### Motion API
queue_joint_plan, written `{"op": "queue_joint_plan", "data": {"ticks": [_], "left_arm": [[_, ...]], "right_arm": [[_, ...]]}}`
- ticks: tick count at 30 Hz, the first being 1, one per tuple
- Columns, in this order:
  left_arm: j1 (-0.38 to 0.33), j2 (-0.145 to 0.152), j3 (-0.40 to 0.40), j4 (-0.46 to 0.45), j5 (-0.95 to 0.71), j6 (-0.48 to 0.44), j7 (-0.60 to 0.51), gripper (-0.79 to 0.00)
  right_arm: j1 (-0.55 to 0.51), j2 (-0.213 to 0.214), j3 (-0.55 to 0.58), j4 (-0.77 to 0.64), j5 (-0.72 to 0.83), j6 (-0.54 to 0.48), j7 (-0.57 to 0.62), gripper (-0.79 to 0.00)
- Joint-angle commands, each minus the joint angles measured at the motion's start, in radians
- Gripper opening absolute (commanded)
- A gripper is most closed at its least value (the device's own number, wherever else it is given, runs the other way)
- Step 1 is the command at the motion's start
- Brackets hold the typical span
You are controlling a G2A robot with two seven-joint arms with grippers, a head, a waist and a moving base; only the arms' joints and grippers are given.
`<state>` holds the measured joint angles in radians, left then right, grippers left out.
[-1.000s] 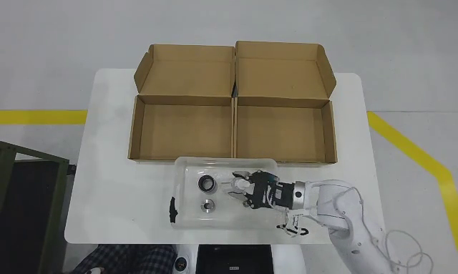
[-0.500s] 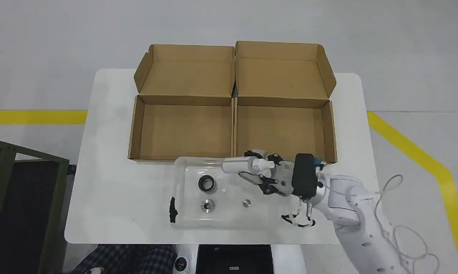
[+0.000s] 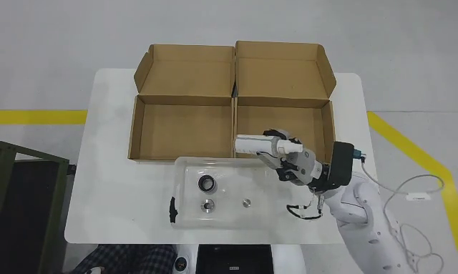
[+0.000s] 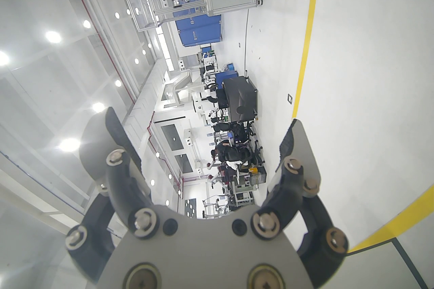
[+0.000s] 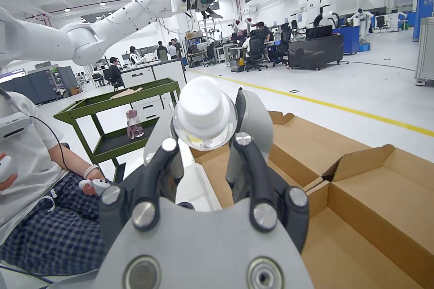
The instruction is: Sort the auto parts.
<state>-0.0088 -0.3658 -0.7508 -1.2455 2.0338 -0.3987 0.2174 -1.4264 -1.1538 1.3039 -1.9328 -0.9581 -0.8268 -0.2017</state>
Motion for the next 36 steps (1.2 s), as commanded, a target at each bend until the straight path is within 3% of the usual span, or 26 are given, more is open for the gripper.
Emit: {"op": "queue_joint_plan", "data": {"ticks": [1,7,18,36], "left_arm": [[0.000,0.000,0.000,0.000,0.000,0.000,0.000,0.000],[0.000,0.000,0.000,0.000,0.000,0.000,0.000,0.000],[0.000,0.000,0.000,0.000,0.000,0.000,0.000,0.000],[0.000,0.000,0.000,0.000,0.000,0.000,0.000,0.000]], "right_arm": [[-0.002,0.000,-0.001,-0.001,-0.006,0.004,-0.005,-0.785],[0.007,-0.001,-0.004,0.000,-0.027,0.023,0.011,-0.785],[0.110,-0.003,-0.020,0.044,-0.110,0.168,0.217,-0.785],[0.347,-0.020,-0.119,0.289,-0.151,0.262,0.483,-0.785]]}}
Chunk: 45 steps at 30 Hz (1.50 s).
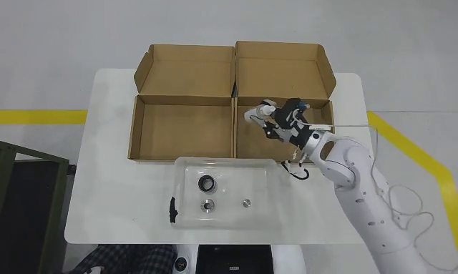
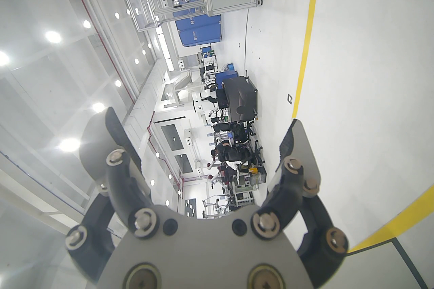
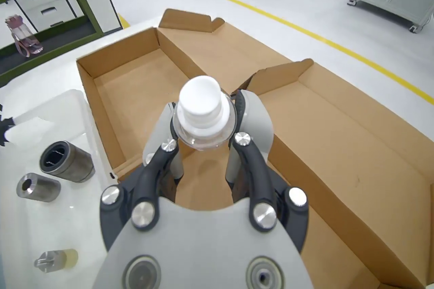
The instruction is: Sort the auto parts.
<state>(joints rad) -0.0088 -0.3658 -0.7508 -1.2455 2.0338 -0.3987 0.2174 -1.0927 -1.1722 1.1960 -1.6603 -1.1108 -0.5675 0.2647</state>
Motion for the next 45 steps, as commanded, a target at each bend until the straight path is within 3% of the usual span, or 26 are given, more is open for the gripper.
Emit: {"op": "queue_joint_plan", "data": {"ticks": [1,16,19,21,24,26,27,34,45], "left_arm": [[0.000,0.000,0.000,0.000,0.000,0.000,0.000,0.000],[0.000,0.000,0.000,0.000,0.000,0.000,0.000,0.000],[0.000,0.000,0.000,0.000,0.000,0.000,0.000,0.000],[0.000,0.000,0.000,0.000,0.000,0.000,0.000,0.000],[0.000,0.000,0.000,0.000,0.000,0.000,0.000,0.000],[0.000,0.000,0.000,0.000,0.000,0.000,0.000,0.000],[0.000,0.000,0.000,0.000,0.000,0.000,0.000,0.000],[0.000,0.000,0.000,0.000,0.000,0.000,0.000,0.000],[0.000,0.000,0.000,0.000,0.000,0.000,0.000,0.000]], "right_arm": [[0.025,-0.004,-0.021,0.031,0.000,0.007,0.029,-0.785],[0.137,-0.031,-0.138,0.196,-0.070,0.069,0.084,-0.782],[0.143,-0.033,-0.145,0.213,-0.063,0.068,0.093,-0.634],[0.148,-0.035,-0.147,0.228,-0.055,0.077,0.107,-0.462],[0.155,-0.038,-0.152,0.242,-0.048,0.080,0.114,-0.385],[0.159,-0.040,-0.155,0.249,-0.044,0.080,0.114,-0.188],[0.159,-0.040,-0.156,0.248,-0.040,0.079,0.113,0.000],[0.108,-0.027,-0.093,0.124,-0.022,0.059,0.065,0.000],[-0.107,0.019,0.033,-0.235,-0.090,-0.039,0.152,0.000]]}}
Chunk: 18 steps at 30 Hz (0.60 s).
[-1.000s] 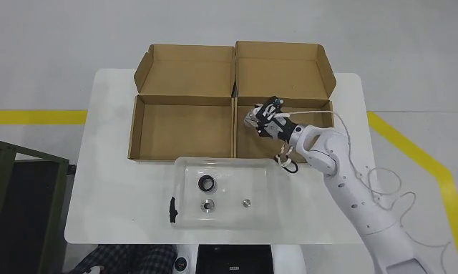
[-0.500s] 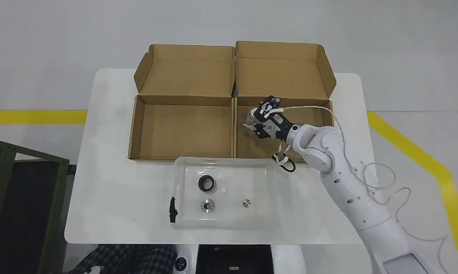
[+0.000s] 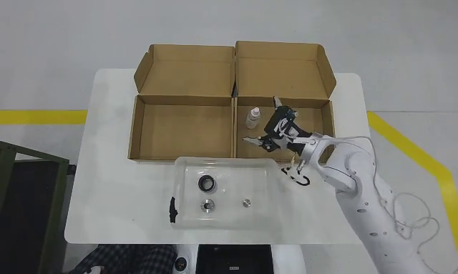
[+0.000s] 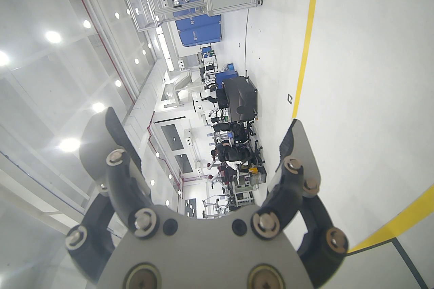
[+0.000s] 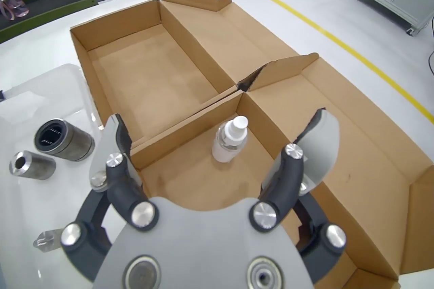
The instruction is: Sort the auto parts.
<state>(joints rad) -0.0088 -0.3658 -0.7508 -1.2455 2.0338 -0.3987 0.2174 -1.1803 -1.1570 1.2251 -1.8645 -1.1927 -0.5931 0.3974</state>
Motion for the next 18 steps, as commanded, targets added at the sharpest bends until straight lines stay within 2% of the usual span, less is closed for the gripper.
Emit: {"op": "queue_joint_plan", "data": {"ticks": [1,8,18], "left_arm": [[0.000,0.000,0.000,0.000,0.000,0.000,0.000,0.000],[0.000,0.000,0.000,0.000,0.000,0.000,0.000,0.000],[0.000,0.000,0.000,0.000,0.000,0.000,0.000,0.000]], "right_arm": [[-0.037,0.007,0.005,-0.061,-0.022,-0.029,0.045,0.000],[-0.139,0.024,-0.004,-0.206,-0.050,-0.115,0.158,0.000],[-0.219,0.042,-0.037,-0.285,-0.052,-0.194,0.259,0.000]]}}
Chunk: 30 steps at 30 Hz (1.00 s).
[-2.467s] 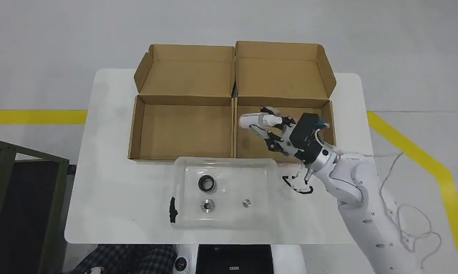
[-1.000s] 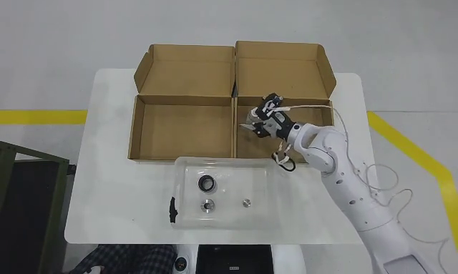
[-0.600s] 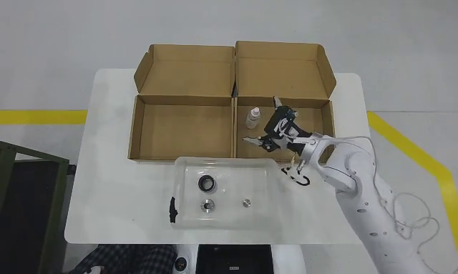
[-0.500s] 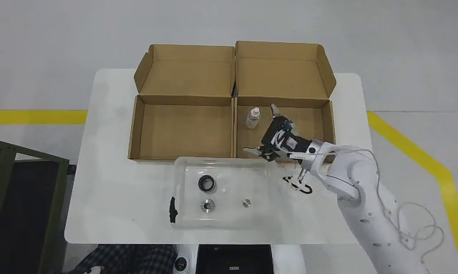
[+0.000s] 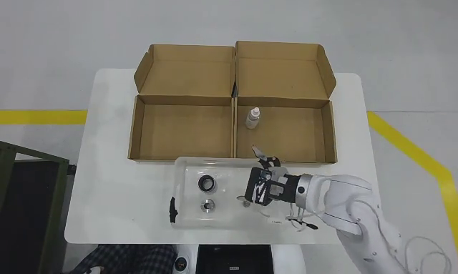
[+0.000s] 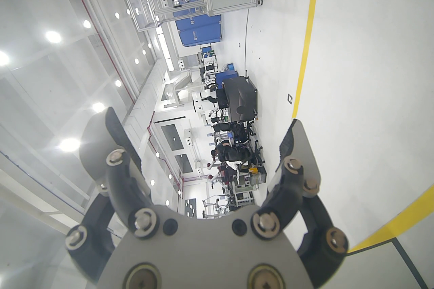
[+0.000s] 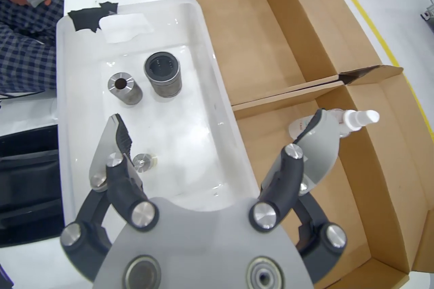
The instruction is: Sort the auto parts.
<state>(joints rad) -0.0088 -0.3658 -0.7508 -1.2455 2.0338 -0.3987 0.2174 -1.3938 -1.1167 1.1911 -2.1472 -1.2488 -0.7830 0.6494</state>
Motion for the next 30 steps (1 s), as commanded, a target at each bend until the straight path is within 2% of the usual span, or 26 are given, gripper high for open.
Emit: {"op": "queue_joint_plan", "data": {"ticks": [1,16,30], "left_arm": [[0.000,0.000,0.000,0.000,0.000,0.000,0.000,0.000],[0.000,0.000,0.000,0.000,0.000,0.000,0.000,0.000],[0.000,0.000,0.000,0.000,0.000,0.000,0.000,0.000]], "right_arm": [[-0.010,0.003,-0.006,-0.003,0.007,-0.008,0.017,0.000],[-0.015,0.015,-0.095,-0.028,-0.056,0.005,0.200,0.000],[0.033,0.013,-0.198,0.020,-0.110,0.038,0.298,-0.006]]}}
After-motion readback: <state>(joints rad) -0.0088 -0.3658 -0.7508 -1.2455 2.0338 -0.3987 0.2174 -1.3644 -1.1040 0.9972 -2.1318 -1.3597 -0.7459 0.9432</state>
